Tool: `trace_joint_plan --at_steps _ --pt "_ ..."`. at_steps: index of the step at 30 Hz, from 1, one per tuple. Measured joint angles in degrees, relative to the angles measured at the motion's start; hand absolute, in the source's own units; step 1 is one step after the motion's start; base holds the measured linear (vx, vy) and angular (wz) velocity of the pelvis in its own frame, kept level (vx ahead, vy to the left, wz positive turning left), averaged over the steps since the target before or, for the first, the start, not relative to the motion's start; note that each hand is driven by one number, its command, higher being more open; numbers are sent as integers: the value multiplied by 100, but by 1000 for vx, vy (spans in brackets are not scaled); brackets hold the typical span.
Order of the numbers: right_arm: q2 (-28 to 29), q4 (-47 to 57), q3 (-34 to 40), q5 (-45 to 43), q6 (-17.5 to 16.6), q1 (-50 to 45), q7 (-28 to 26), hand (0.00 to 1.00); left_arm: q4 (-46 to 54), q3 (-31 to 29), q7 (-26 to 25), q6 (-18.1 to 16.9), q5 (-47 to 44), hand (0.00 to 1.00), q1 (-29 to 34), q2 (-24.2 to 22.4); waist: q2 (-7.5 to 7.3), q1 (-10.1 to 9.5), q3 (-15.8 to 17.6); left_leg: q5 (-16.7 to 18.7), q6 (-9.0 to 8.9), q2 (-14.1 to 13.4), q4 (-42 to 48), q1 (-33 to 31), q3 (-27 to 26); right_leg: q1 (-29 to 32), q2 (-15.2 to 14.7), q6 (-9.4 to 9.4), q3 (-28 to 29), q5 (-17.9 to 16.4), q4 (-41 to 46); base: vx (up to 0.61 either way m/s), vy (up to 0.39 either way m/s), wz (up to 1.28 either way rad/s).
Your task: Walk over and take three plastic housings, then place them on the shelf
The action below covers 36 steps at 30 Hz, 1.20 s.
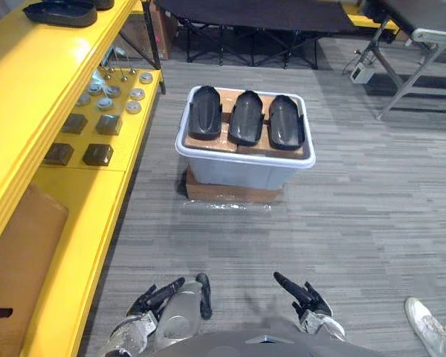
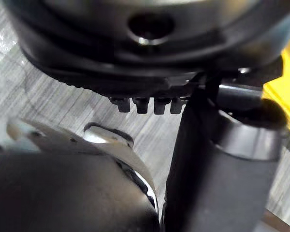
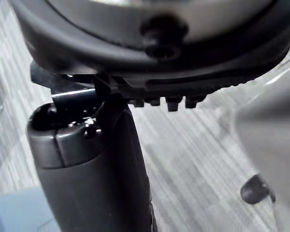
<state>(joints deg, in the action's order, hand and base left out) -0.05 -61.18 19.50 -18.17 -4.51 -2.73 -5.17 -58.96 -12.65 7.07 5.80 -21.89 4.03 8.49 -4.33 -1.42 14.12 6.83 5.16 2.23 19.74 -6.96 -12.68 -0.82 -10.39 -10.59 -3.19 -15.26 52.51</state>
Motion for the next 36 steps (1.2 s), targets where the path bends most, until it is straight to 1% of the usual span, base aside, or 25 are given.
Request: trace_joint_plan --at_steps 1,2,3,4,5,6,7,8,9,10,11,12,13,14,15,16,18,20,22,24,25,28,30,32,36 --pt "-8 6 -1 38 -7 -18 -20 100 2 80 -6 -64 0 100 25 12 27 -15 15 13 6 30 -96 202 -17 74 -41 146 -51 -86 -34 522 88 33" --pt "-42 26 -9 229 -62 -14 -38 100 15 205 -12 -164 -14 100 50 13 82 -7 33 17 4 36 -300 509 13 213 -60 379 -196 -219 -492 445 25 37" --pt "-80 103 -77 226 -152 -44 -16 100 55 370 -4 -216 -51 100 29 1 181 21 -21 29 -16 -11 -478 678 160 354 -54 485 -375 -268 -1271 350 8 46" --pt "-83 153 -95 216 -191 -82 26 100 75 414 1 -241 -52 100 3 -30 251 33 -81 61 -67 -53 -541 677 226 453 -54 502 -431 -248 -1688 331 -65 57" --pt "-126 198 -89 212 -225 -98 87 100 114 497 -2 -384 -59 100 -147 -152 303 22 -160 150 -133 -208 -585 706 371 615 -48 452 -445 -134 -2607 264 -76 41" --pt "-138 202 -87 212 -224 -97 91 100 113 499 -6 -429 -64 100 -195 -210 353 16 -150 192 -191 -292 -572 715 414 651 -50 472 -427 -3 -2922 363 -148 31" --pt "-143 204 -89 219 -224 -119 88 100 114 498 -31 -481 -103 100 -218 -316 401 19 -209 283 -305 -466 -533 719 468 750 -40 502 -403 351 -3437 296 -235 2" --pt "-118 207 -103 222 -228 -157 85 100 117 498 -75 -527 -64 100 -212 -354 361 14 -270 394 -441 -629 -470 731 477 791 13 497 -378 850 -3793 283 -272 -6" --pt "-88 212 -107 219 -235 -192 82 100 116 495 -75 -546 -80 100 -206 -329 313 15 -304 458 -522 -691 -436 747 475 795 25 465 -344 1168 -3911 295 -350 -7" --pt "33 263 -110 206 -275 -331 78 100 117 493 -95 -545 -66 100 -203 -263 139 8 -418 572 -686 -728 -379 749 490 792 13 450 -269 2012 -4030 217 -305 2" --pt "122 261 -111 187 -306 -406 75 100 107 490 -109 -532 -43 100 -204 -208 -3 -11 -528 647 -798 -713 -359 748 513 750 -23 353 -303 2102 -4080 284 -403 -15" --pt "74 258 -130 167 -326 -440 67 100 93 494 -170 -534 2 100 -186 -312 111 -41 -633 735 -935 -928 -285 698 516 679 161 406 -313 1961 -4320 220 -316 -21" --pt "32 269 -184 160 -355 -432 62 100 88 499 -181 -527 7 100 -191 -368 181 -32 -662 750 -967 -1010 -286 676 516 650 242 422 -328 1951 -4437 229 -322 -22" --pt "-75 299 -216 159 -404 -435 64 100 22 500 -192 -521 -12 100 -241 -469 371 34 -703 721 -1035 -1106 -370 634 549 600 350 500 -431 1900 -4645 193 -235 2" --pt "-147 292 -209 164 -441 -453 82 100 -71 504 -190 -497 -57 100 -313 -576 505 66 -691 671 -1089 -1142 -488 702 593 516 419 535 -502 1878 -4742 174 -206 19" --pt "-218 293 -169 153 -452 -479 95 100 -215 505 -175 -442 -96 100 -361 -676 601 86 -714 601 -1153 -1197 -641 825 651 406 496 586 -590 1842 -4780 158 -160 22" --pt "-247 295 -181 207 -534 -508 123 100 -252 491 -161 -468 -112 100 -342 -737 678 101 -714 590 -1202 -1308 -647 1013 742 156 607 672 -679 1664 -4751 123 -140 35" --pt "-237 317 -244 221 -684 -514 199 100 -234 485 -160 -573 -98 100 -342 -727 654 41 -689 660 -1304 -1409 -277 900 823 22 676 735 -733 1518 -4736 17 -105 31" --pt "-270 393 -452 205 -807 -507 203 100 -162 496 -161 -596 -50 100 -353 -675 618 6 -602 653 -1295 -1473 -74 649 757 48 709 745 -774 1513 -4804 -77 -55 21" --pt "-233 502 -462 191 -901 -545 231 100 -130 499 -134 -596 -25 100 -366 -664 602 18 -560 603 -1293 -1465 -389 676 714 121 713 722 -810 1564 -4875 -91 -7 9" --pt "-154 726 -490 156 -922 -563 321 100 -107 514 -135 -582 28 100 -403 -628 532 10 -496 415 -1258 -1368 -681 770 633 157 649 669 -767 1617 -4953 -102 4 -3" --pt "-93 1734 -671 146 -924 -858 602 100 -72 636 -173 -532 233 100 -470 -498 400 63 -340 276 -1273 -1263 -1122 842 486 246 573 648 -695 1720 -5141 -57 8 -14" --pt "-113 2442 -662 93 -927 -993 802 100 25 829 -166 -537 316 100 -461 -426 394 96 -324 283 -1271 -1243 -1173 818 361 375 594 643 -571 1720 -5145 5 8 -27" --pt "-184 3292 -591 93 -928 -1062 986 100 47 1108 -181 -512 454 100 -413 -313 411 249 -285 356 -1248 -1213 -1122 806 338 399 581 649 -527 1715 -5129 102 42 -12" --pt "-212 4351 -223 101 -923 -1075 1173 100 186 1287 -183 -420 455 100 -418 -230 423 322 -178 398 -1229 -1270 -882 775 285 479 602 697 -486 1700 -4921 132 39 -7"
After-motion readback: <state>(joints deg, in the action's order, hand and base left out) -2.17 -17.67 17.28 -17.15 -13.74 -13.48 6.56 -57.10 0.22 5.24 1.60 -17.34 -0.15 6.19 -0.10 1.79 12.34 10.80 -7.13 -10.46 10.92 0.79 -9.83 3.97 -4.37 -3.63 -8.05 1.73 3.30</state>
